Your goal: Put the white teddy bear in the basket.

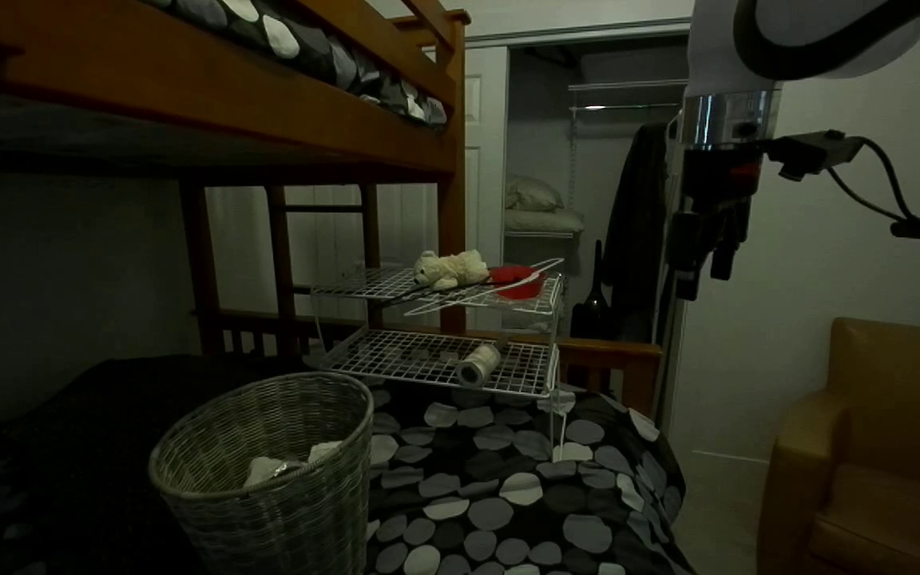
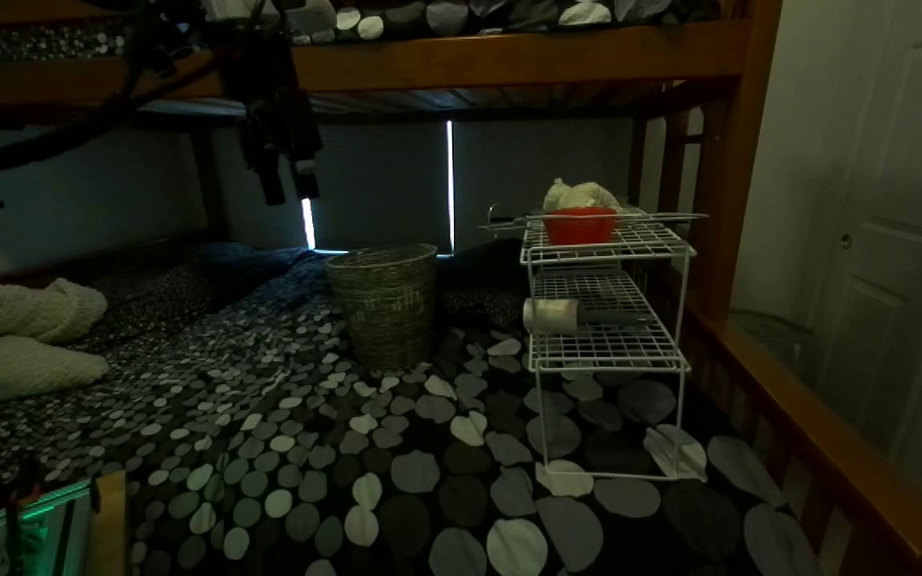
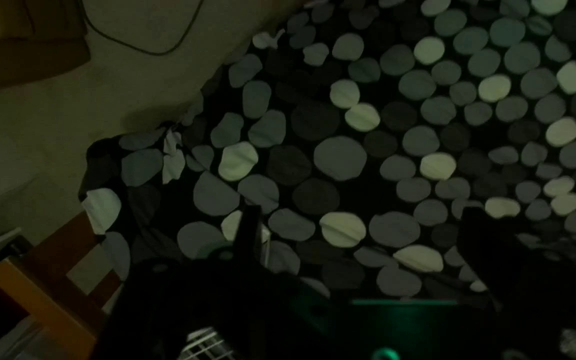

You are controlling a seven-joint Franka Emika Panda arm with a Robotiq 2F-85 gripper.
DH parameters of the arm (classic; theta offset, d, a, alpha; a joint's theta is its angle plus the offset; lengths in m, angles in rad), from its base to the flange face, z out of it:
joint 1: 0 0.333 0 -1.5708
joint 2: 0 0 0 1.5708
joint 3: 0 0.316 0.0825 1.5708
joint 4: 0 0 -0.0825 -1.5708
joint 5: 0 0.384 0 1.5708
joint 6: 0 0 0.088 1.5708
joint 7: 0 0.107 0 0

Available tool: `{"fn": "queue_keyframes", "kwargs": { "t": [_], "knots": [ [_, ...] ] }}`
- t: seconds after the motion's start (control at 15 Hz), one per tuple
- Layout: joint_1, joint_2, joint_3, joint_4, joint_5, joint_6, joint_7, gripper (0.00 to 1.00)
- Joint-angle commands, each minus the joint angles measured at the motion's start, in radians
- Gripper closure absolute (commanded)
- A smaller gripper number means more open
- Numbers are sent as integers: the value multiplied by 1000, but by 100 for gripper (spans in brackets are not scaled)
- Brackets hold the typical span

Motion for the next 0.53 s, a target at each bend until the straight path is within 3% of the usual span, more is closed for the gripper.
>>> {"fn": "queue_keyframes", "kwargs": {
  "t": [0.0,0.2,0.47],
  "knots": [
    [-32,28,-90,-34,16,238,8,0],
    [-38,123,-188,21,68,460,-47,0],
    [49,241,-295,101,258,656,-169,0]
  ]
}}
